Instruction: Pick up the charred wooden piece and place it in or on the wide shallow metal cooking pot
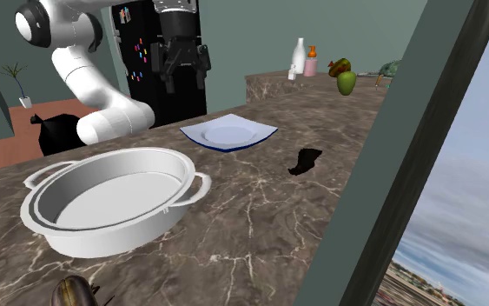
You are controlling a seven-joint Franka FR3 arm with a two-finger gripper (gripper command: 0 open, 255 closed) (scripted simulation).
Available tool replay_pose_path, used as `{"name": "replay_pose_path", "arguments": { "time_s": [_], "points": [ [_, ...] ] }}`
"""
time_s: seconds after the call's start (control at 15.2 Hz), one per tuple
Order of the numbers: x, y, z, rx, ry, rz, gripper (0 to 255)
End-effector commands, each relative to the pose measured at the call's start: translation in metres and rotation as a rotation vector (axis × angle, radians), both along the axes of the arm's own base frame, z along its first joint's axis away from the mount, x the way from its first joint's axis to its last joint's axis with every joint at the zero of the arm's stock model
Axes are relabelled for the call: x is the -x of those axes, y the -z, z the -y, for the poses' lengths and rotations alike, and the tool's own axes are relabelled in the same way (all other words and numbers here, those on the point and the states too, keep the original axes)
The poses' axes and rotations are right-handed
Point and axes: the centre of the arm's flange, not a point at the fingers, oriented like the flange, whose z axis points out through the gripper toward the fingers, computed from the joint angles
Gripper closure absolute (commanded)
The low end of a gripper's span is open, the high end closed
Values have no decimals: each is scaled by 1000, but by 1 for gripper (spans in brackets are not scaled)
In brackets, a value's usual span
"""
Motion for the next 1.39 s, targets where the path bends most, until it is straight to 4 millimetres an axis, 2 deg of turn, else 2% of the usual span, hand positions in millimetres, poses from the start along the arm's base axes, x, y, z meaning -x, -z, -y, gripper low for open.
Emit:
{"name": "replay_pose_path", "arguments": {
  "time_s": [0.0, 0.33, 0.66, 0.99, 1.32],
  "points": [
    [0, 0, 0, 0, 0, 0, 0],
    [-54, 9, 43, 3, -266, -33, 0],
    [-117, 19, 71, 7, -533, -65, 0],
    [-184, 31, 81, 10, -799, -98, 0],
    [-252, 46, 73, 14, -1066, -130, 0]
  ]
}}
